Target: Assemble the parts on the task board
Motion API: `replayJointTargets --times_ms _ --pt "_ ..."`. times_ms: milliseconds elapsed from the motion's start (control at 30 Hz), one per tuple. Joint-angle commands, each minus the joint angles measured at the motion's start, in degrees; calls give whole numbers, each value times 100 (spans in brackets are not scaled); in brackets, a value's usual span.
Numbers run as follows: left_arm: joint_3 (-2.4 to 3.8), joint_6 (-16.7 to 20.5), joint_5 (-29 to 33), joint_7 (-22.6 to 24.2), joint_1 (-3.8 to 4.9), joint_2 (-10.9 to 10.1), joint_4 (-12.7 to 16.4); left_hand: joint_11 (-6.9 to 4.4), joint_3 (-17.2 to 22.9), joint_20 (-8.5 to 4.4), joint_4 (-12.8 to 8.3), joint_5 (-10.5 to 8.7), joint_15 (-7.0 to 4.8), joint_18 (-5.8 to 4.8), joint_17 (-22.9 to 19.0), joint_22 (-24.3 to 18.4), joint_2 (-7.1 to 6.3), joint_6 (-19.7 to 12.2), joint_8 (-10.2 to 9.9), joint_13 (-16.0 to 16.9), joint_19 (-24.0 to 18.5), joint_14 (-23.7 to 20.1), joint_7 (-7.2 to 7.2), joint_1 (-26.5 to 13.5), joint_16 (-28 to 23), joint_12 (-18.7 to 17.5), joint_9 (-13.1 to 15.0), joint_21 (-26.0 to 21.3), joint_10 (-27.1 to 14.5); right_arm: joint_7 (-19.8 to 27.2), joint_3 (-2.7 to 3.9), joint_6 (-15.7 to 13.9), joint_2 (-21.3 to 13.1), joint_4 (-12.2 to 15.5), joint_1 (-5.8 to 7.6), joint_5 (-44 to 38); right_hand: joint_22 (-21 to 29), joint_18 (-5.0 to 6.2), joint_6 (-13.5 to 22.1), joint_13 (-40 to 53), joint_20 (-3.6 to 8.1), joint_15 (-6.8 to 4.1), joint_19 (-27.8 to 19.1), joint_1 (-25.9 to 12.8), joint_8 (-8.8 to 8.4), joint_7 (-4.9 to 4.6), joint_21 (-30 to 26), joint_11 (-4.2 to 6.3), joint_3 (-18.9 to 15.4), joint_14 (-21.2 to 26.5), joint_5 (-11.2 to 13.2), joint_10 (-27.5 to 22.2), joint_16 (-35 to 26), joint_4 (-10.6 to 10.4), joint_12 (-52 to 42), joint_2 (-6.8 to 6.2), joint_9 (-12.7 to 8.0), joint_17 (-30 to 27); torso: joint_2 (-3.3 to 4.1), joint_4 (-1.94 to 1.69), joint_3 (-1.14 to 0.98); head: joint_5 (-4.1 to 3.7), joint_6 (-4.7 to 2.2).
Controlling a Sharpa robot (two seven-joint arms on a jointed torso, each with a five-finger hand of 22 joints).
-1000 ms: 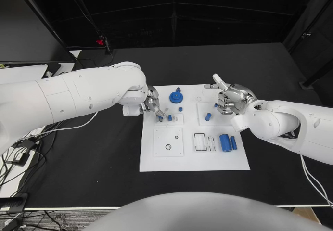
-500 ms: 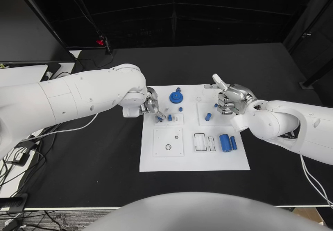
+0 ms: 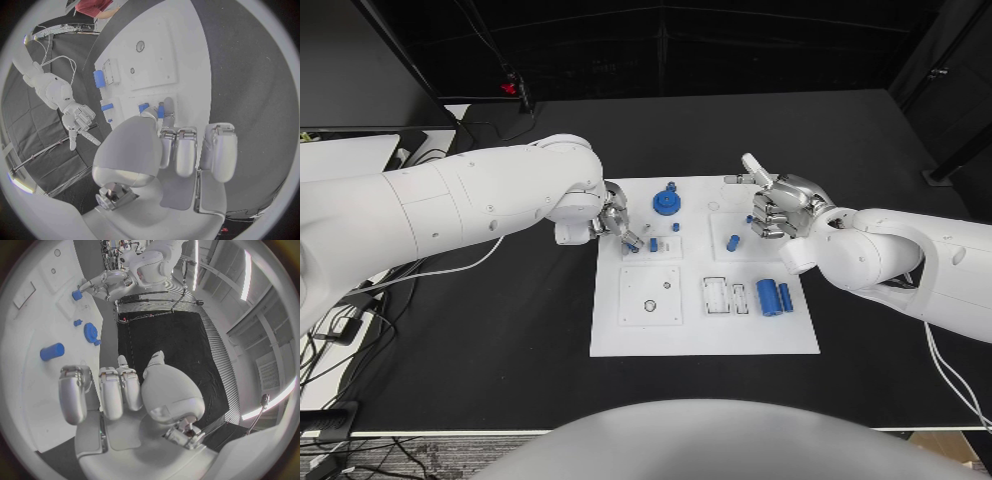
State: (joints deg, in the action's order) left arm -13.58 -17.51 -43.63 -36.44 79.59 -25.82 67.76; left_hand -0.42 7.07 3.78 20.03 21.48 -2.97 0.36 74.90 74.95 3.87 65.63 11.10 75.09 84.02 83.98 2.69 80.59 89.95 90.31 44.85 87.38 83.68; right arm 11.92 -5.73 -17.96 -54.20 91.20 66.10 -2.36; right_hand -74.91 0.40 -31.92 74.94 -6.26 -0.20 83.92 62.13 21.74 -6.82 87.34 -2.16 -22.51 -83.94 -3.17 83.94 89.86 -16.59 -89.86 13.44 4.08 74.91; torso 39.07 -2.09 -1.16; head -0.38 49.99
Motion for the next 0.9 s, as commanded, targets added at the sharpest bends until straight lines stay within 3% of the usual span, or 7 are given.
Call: replayJointTargets --times_ms 33,900 --pt "3 -56 6 -4 -1 9 -13 -95 541 -31 -362 -39 -46 63 1510 1373 298 119 7 1491 274 602 -93 245 5 -31 10 -20 632 47 2 24 -5 16 7 -3 -1354 75 49 1506 -20 14 208 15 39 -3 -23 -24 -29 -606 -5 606 14 1 -14 46 7 1509 3 -3 -2 -2 1" --pt "3 -171 5 -16 -15 114 -127 -86 652 -26 -356 -121 -40 69 1510 1365 271 101 -4 1491 253 602 -84 169 5 -31 24 -40 632 67 2 17 -37 15 7 -3 -1347 80 53 1506 -20 15 191 15 50 -6 -35 -25 -29 -606 -7 606 14 -1 -14 51 7 1509 1 -1 2 23 1"
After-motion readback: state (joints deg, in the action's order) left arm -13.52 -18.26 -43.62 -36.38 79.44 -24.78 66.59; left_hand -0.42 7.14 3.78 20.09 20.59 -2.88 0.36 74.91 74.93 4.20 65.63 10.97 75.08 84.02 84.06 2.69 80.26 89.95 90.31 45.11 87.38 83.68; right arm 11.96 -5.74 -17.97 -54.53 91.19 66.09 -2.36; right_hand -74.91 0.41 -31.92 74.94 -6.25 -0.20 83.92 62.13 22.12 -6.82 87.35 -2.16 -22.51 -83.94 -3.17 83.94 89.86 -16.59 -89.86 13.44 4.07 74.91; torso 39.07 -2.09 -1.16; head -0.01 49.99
